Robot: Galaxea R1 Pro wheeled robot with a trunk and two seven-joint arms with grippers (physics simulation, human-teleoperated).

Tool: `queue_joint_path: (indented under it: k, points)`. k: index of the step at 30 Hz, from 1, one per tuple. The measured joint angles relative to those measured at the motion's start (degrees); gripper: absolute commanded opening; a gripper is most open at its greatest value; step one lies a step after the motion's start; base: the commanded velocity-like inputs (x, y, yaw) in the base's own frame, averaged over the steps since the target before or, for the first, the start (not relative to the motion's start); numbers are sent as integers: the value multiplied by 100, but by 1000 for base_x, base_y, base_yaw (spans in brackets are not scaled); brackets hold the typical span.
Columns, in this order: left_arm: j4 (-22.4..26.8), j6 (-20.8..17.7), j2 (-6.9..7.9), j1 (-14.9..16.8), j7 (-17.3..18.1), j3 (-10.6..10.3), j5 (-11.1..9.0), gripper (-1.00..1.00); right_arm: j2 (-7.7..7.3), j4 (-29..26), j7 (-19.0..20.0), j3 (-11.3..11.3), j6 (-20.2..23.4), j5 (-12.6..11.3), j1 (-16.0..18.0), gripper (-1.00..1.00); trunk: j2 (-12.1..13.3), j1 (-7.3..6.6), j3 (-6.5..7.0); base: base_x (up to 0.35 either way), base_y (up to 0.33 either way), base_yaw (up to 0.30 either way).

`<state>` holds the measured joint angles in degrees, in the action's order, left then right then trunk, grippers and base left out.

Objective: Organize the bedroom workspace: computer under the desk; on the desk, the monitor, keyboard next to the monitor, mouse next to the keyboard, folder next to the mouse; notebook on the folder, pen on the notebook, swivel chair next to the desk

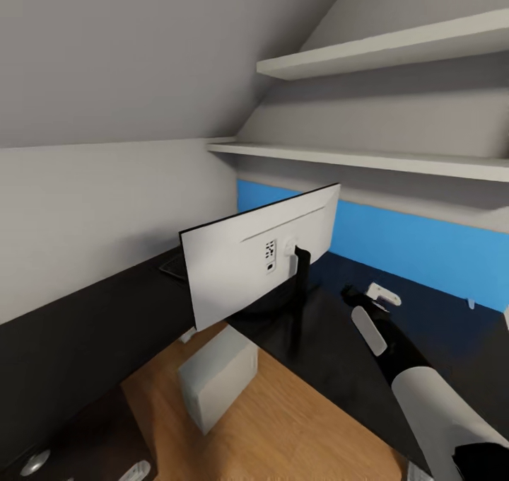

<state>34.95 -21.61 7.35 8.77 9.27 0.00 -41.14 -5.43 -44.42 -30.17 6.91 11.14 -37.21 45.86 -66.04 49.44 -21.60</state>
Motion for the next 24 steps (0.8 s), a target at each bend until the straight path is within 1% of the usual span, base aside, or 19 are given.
queue_joint_path:
  k: [3, 6, 7, 8, 10, 12, 13, 14, 16, 17, 19, 21, 22, 24]
  points:
    - [-1, 2, -24, 1, -23, 0, 15, 100, 299, -1, -423, -14, -157, 339, -116, 100, 0, -1, 0, -87, 61, 0]
    - [-1, 3, -42, 1, -38, -1, 21, 100, 650, 25, -1002, -8, -408, 574, -210, 100, 0, -1, 0, -45, 31, 0]
    - [-1, 4, -48, 1, -42, -1, 22, 100, 771, 31, -1185, -7, -512, 625, -248, 100, 0, -1, 0, -35, 25, 0]
    - [-1, 4, -48, 0, -42, 0, 21, 100, 775, 31, -1191, -7, -515, 630, -249, 100, 0, -1, 0, -28, 20, 0]
    - [-1, 4, -56, 1, -48, -1, 23, 100, 997, 42, -1469, 1, -724, 700, -352, 100, -1, -1, 0, -20, 14, 0]
    - [1, 4, -61, 1, -52, -2, 23, 100, 1185, 49, -1652, 20, -896, 762, -478, 100, -1, -1, 0, -14, 10, 0]
    - [1, 4, -61, 0, -52, -2, 23, 100, 1188, 49, -1655, 21, -899, 766, -479, 100, -1, -1, 0, -12, 8, 0]
    - [0, 4, -62, 0, -54, -2, 23, 100, 1263, 52, -1717, 52, -971, 792, -542, 100, -1, -1, 0, -9, 6, 0]
    - [0, 4, -65, 0, -56, -3, 24, 100, 1387, 57, -1812, 198, -1103, 857, -658, 100, -1, -2, 0, -7, 5, 0]
    - [0, 4, -65, 0, -56, -2, 24, 100, 1388, 57, -1813, 201, -1105, 860, -660, 100, -1, -1, 0, -6, 4, 0]
    - [-1, 4, -67, 0, -59, -3, 24, 100, 1471, 76, -1878, 469, -1239, 933, -742, 100, -1, -2, 0, -4, 3, 0]
    - [1, 4, -68, 0, -62, -5, 24, 100, 1523, 146, -1930, 819, -1416, 994, -796, 100, -1, -2, 0, -3, 2, 0]
    - [1, 4, -68, 0, -62, -5, 24, 100, 1523, 147, -1931, 825, -1420, 996, -797, 100, -1, -2, 0, -2, 2, 0]
    - [1, 4, -69, 1, -63, -6, 25, 100, 1543, 295, -1975, 1191, -1643, 1029, -830, 100, -1, -2, 0, -2, 1, 0]
